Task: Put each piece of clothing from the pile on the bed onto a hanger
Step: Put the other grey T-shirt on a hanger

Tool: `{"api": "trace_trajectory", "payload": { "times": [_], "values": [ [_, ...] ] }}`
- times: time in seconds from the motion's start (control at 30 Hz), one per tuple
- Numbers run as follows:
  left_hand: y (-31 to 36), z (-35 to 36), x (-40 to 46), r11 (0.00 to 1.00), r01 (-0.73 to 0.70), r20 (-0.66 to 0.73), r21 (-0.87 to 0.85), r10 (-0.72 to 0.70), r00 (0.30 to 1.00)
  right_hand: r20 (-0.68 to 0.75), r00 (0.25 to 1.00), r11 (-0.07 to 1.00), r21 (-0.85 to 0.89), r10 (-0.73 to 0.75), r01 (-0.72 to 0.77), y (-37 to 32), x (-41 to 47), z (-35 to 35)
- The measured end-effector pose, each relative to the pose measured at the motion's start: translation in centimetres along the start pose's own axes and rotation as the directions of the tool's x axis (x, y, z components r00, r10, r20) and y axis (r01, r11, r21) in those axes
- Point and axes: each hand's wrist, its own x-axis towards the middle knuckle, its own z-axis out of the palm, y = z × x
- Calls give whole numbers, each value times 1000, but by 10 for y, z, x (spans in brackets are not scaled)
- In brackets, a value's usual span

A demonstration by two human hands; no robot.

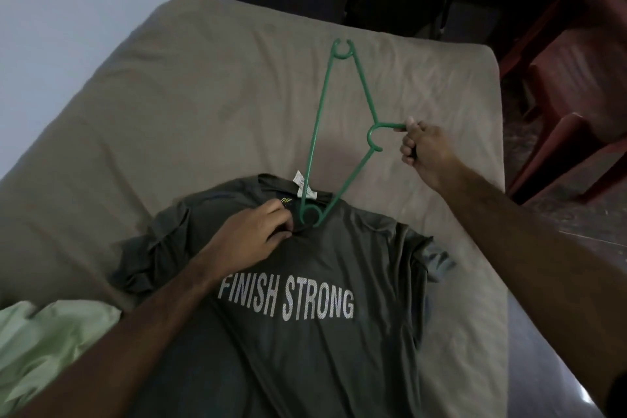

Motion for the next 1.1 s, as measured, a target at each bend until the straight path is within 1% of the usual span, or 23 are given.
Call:
{"api": "trace_trajectory", "payload": {
  "times": [0.1, 0.23, 0.33, 0.43, 0.5, 0.6, 0.63, 0.7, 0.77, 0.83, 0.9, 1.0, 1.1],
  "values": [
    [6, -8, -3, 998, -54, -39, -25, 53, 998, 78, 997, 996, -79, -28, 34, -5, 8, 19],
    [11, -12, -2, 997, -79, -87, -24, 76, 993, 176, 984, 995, -85, -28, 43, -12, 18, 52],
    [11, -14, -2, 998, -36, -41, -60, 34, 999, 208, 978, 997, -75, -5, 21, -20, 26, 69],
    [7, -13, -3, 996, 11, 15, -86, -10, 1000, 237, 970, 996, -73, 61, -45, -27, 36, 67],
    [5, -13, -5, 997, 31, -14, -69, -32, 999, 245, 965, 993, -97, 92, -70, -34, 43, 57],
    [4, -13, -8, 998, 55, -95, -28, -57, 994, 180, 978, 992, -90, 107, -92, -45, 51, 36],
    [3, -12, -8, 999, 54, -106, 0, -54, 993, 137, 985, 993, -65, 104, -96, -48, 53, 31],
    [2, -8, -9, 997, 60, -81, 48, -56, 995, 56, 994, 996, 9, 89, -89, -47, 54, 27],
    [1, -5, -8, 997, 66, -60, 39, -64, 996, 3, 997, 993, 91, 76, -76, -39, 53, 32],
    [4, -7, -5, 997, 74, -68, -20, -75, 995, -9, 997, 987, 141, 73, -71, -28, 51, 42],
    [7, -11, -2, 996, 53, -101, -74, -61, 993, 29, 998, 991, 116, 63, -66, -15, 48, 54],
    [10, -18, 1, 995, 28, -136, -97, -41, 990, 146, 989, 999, 22, 24, -27, 2, 43, 70],
    [10, -22, 3, 991, 29, -152, -127, -49, 987, 291, 953, 993, -103, 80, -52, 11, 39, 76]
  ]
}}
